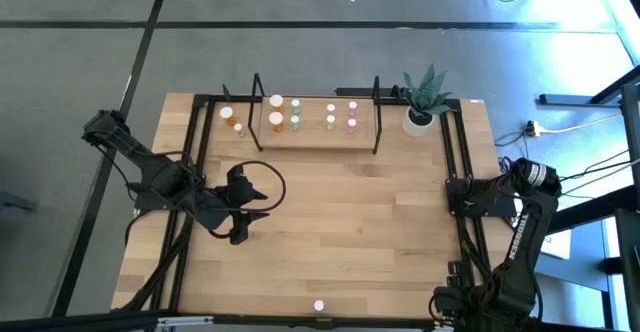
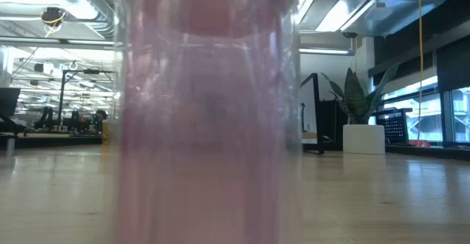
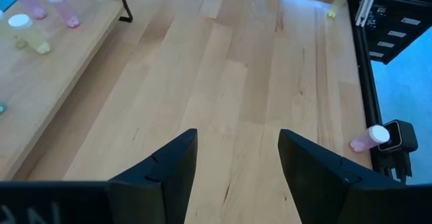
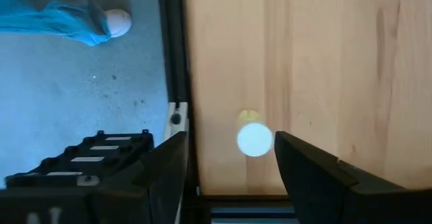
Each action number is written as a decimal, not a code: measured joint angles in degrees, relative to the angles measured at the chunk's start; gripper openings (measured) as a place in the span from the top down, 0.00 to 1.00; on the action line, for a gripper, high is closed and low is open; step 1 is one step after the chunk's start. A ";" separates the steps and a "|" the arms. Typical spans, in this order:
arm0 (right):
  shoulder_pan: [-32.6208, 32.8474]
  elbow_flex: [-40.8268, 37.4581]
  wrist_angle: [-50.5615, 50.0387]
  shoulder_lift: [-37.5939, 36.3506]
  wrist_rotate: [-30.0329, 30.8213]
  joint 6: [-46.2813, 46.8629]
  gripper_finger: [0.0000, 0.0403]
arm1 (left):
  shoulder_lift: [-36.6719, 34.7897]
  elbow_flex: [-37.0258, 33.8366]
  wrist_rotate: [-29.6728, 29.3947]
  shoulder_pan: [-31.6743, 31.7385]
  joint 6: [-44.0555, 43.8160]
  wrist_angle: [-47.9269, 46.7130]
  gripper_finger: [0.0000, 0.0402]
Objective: Pick and place medicine bottles onto shelf by color
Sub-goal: Put the yellow pill bottle on the shelf aligned with the other yellow pill bottles
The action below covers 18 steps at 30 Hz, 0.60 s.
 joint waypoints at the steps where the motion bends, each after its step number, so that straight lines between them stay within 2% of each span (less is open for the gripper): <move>1: -0.01 -0.55 0.03 0.00 0.00 0.02 0.44 | 0.00 0.00 0.00 0.00 0.00 0.01 0.50; 18: 0.00 -9.67 5.80 -0.02 -4.22 -0.26 0.44 | 0.00 0.00 0.01 0.00 0.00 0.02 0.50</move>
